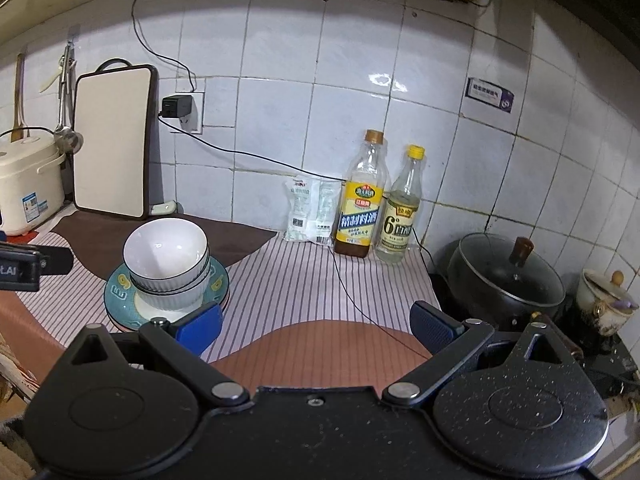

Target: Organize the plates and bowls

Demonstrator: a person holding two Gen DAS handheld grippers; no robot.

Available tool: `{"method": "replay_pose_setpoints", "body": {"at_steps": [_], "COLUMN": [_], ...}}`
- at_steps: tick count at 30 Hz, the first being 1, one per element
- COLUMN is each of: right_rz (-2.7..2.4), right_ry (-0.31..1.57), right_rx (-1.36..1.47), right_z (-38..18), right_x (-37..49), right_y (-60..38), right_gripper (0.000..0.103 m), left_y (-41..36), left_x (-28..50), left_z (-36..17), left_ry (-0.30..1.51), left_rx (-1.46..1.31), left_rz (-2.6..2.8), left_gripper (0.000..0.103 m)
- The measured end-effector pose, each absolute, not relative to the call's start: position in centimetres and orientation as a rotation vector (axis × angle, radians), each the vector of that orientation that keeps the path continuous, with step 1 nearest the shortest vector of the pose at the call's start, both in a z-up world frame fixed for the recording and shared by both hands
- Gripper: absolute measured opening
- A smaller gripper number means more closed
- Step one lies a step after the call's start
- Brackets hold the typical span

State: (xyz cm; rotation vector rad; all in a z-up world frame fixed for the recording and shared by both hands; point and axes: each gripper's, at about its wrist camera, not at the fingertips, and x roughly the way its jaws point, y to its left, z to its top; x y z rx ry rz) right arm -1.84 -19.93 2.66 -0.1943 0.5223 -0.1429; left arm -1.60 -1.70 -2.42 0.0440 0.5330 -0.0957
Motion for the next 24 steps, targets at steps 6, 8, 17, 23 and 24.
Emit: {"method": "replay_pose_setpoints", "body": {"at_steps": [6, 8, 17, 23, 24], "right_rz": [-0.151, -0.150, -0.147, -0.147, -0.148], "right_ry": [0.531, 0.534, 0.539, 0.537, 0.537], "right_rx": [-0.187, -0.187, -0.189, -0.190, -0.191], "right_z": [2.45, 2.40, 2.33, 2.30, 2.29], "right_x": [-1.83, -1.80, -1.73, -1.78, -1.78], "right_y": [-20.03, -20.05, -20.25, -20.42, -20.44], "right_gripper": [0.102, 0.102, 0.102, 0.102, 0.102], "left_y": [-1.46, -1.50, -1.48, -1.64, -1.65], "left_x": [-1.50, -1.55, -1.60, -1.73, -1.75], "left_z": [-2.55, -2.55, -2.50, -2.56, -2.57], "left_ry": [0.539, 0.537, 0.539, 0.534, 0.534], "left_rx": [0.032, 0.037, 0.028, 0.041, 0.041], "left_rz": [-0.099, -0.100, -0.101, -0.110, -0.111], "left_gripper": [0.098, 0.098, 0.098, 0.098, 0.098]}}
